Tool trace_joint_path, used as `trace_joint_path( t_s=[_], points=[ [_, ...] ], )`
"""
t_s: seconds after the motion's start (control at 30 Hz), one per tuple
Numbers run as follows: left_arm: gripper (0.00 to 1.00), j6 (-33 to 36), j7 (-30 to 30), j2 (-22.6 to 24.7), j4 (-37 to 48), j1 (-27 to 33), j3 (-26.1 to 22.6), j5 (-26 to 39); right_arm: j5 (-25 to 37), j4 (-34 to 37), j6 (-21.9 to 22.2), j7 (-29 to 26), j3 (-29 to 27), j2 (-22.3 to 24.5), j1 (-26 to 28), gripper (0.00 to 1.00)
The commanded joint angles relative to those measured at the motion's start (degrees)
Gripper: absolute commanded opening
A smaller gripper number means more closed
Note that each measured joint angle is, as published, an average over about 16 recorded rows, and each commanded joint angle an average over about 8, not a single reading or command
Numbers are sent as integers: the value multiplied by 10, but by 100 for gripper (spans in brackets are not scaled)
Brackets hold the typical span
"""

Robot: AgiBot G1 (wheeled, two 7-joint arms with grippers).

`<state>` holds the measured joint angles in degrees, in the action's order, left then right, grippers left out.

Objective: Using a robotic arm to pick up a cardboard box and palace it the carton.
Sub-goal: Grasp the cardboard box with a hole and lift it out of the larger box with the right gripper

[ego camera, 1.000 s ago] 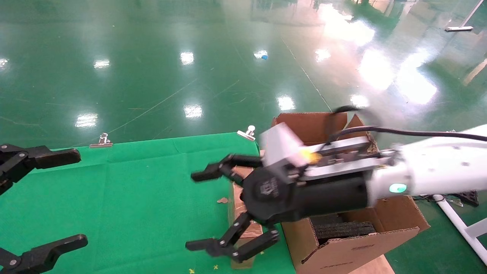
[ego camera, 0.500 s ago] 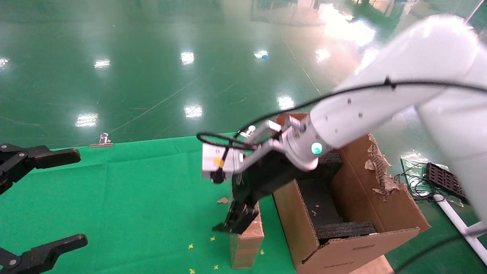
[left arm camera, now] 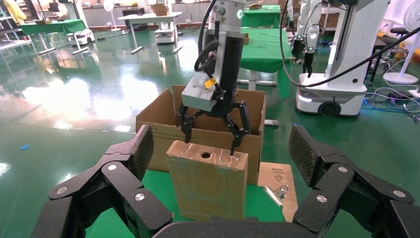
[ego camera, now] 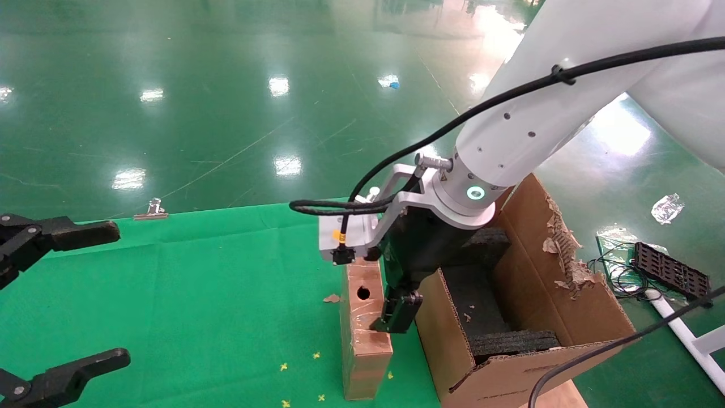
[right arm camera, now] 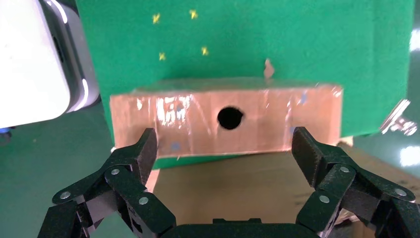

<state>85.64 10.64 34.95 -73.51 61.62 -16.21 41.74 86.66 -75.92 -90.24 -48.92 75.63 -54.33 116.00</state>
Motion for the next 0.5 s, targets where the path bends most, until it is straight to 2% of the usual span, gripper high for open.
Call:
trace_joint_path(
  t_s=[0.03, 0.23, 0.33, 0.5],
  points=[
    [100, 0, 0, 0, 0, 0, 0, 0, -6, 0, 4, -12, 25, -2, 9, 100],
    [100, 0, 0, 0, 0, 0, 0, 0, -21, 18, 12, -45, 40, 1, 25, 100],
    [100, 0, 0, 0, 0, 0, 0, 0, -37, 60, 10, -101, 40, 1, 34, 100],
    [100, 0, 0, 0, 0, 0, -1, 0, -70, 179, 2, -223, 47, -11, 44, 100]
  ],
)
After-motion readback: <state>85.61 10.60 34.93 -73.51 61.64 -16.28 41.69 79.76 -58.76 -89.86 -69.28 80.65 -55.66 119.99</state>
